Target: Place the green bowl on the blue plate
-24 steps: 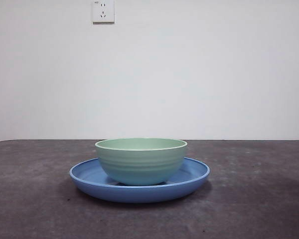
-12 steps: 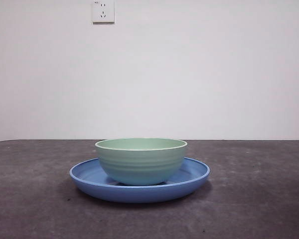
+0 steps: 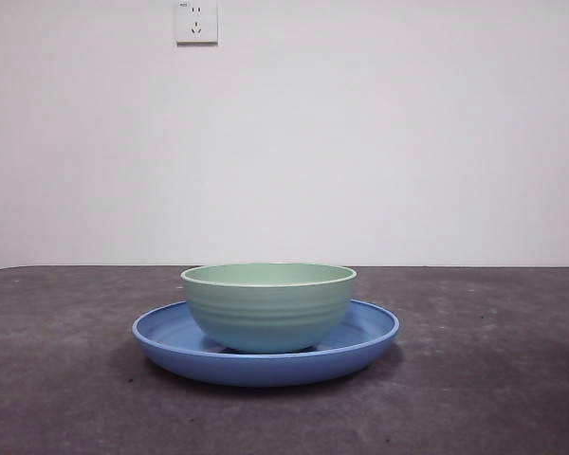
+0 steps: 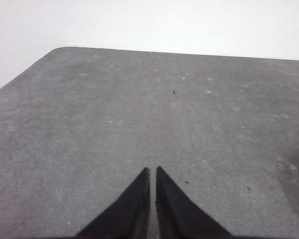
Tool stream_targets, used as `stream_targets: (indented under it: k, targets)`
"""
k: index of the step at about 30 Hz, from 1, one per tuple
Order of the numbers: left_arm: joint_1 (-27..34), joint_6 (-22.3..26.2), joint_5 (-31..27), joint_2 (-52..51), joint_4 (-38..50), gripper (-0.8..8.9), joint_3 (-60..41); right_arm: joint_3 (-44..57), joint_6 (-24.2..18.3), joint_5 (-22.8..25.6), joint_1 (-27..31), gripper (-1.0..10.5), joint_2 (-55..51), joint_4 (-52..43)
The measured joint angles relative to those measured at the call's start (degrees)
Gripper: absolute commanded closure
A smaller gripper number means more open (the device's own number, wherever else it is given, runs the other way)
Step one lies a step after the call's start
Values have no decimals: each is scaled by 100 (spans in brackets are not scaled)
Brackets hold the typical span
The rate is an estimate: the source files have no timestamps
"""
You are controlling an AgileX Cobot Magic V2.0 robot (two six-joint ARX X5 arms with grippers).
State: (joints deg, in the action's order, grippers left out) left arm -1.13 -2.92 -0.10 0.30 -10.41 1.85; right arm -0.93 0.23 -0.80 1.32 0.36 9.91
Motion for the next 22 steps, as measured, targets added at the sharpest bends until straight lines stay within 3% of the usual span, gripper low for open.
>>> stream_targets:
  k: [22]
  targets:
    - [0, 0, 0, 0, -2, 794, 0, 0, 173, 57, 0, 924, 0, -35]
